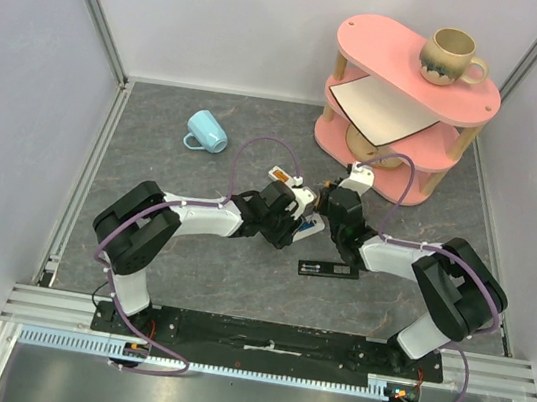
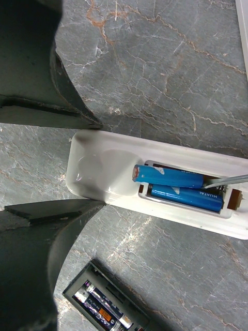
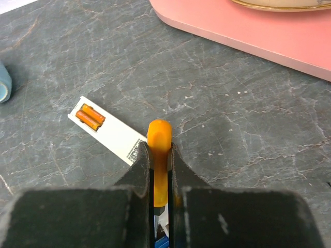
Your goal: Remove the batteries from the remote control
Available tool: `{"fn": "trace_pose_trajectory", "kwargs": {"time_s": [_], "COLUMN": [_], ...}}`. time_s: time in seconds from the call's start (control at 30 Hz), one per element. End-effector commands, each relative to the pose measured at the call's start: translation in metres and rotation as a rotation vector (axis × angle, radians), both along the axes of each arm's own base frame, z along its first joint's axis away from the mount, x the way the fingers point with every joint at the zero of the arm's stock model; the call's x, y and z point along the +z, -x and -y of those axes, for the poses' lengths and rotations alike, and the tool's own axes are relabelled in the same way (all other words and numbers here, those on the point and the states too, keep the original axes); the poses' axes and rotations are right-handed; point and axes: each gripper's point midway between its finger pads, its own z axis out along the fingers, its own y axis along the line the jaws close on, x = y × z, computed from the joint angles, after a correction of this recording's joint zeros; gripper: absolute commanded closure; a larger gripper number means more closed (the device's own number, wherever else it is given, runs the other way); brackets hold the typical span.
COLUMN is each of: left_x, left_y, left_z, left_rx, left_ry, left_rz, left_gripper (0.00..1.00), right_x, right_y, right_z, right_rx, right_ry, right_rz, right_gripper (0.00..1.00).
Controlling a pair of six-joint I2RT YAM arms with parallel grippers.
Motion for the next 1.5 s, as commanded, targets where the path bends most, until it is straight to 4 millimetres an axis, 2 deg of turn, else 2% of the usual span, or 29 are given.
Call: {"fn": "trace_pose_trajectory", "kwargs": {"time_s": [0.0, 0.37, 0.7, 0.83, 0.87, 0.9, 0.93, 0.97, 1.03, 1.07, 1.27, 1.3, 1.4, 1.47], "left_x": [-0.020, -0.019, -0.018, -0.016, -0.015, -0.014, -0.011, -0.003, 0.000, 0.010, 0.017, 0.022, 0.027, 0.033], "left_y": [0.009, 0.009, 0.009, 0.008, 0.009, 0.010, 0.012, 0.010, 0.013, 0.011, 0.007, -0.001, -0.005, -0.004], "left_z": [-0.007, -0.006, -0.005, -0.004, -0.004, -0.003, -0.002, 0.002, 0.002, 0.005, -0.007, -0.007, -0.011, -0.006], "left_rx": [-0.021, -0.021, -0.022, -0.020, -0.023, -0.027, -0.035, -0.038, -0.042, -0.044, 0.004, 0.019, 0.039, 0.020], "left_ry": [-0.053, -0.050, -0.049, -0.041, -0.036, -0.029, -0.014, 0.015, 0.039, 0.073, 0.140, 0.164, 0.201, 0.241], "left_rz": [-0.053, -0.054, -0.051, -0.048, -0.049, -0.048, -0.050, -0.031, -0.030, -0.013, -0.052, -0.032, -0.039, -0.046], "left_gripper": [0.98, 0.98, 0.98, 0.97, 0.87, 0.72, 0.47, 0.39, 0.29, 0.29, 0.30, 0.31, 0.32, 0.30], "right_x": [0.012, 0.030, 0.037, 0.043, 0.045, 0.047, 0.049, 0.049, 0.055, 0.054, 0.055, 0.056, 0.053, 0.051], "right_y": [0.000, 0.016, 0.025, 0.028, 0.029, 0.030, 0.030, 0.031, 0.032, 0.033, 0.038, 0.039, 0.040, 0.041], "right_z": [-0.014, -0.050, -0.056, -0.053, -0.051, -0.048, -0.046, -0.043, -0.039, -0.037, -0.030, -0.029, -0.028, -0.027], "right_rx": [0.057, 0.234, 0.269, 0.265, 0.261, 0.253, 0.248, 0.242, 0.232, 0.227, 0.215, 0.216, 0.213, 0.213], "right_ry": [-0.061, -0.232, -0.272, -0.270, -0.271, -0.269, -0.258, -0.251, -0.246, -0.237, -0.229, -0.229, -0.227, -0.224], "right_rz": [0.034, 0.051, 0.054, 0.069, 0.073, 0.078, 0.083, 0.080, 0.094, 0.091, 0.097, 0.101, 0.095, 0.091], "right_gripper": [1.00, 1.00, 1.00, 1.00, 1.00, 1.00, 1.00, 1.00, 1.00, 1.00, 1.00, 1.00, 1.00, 1.00]}}
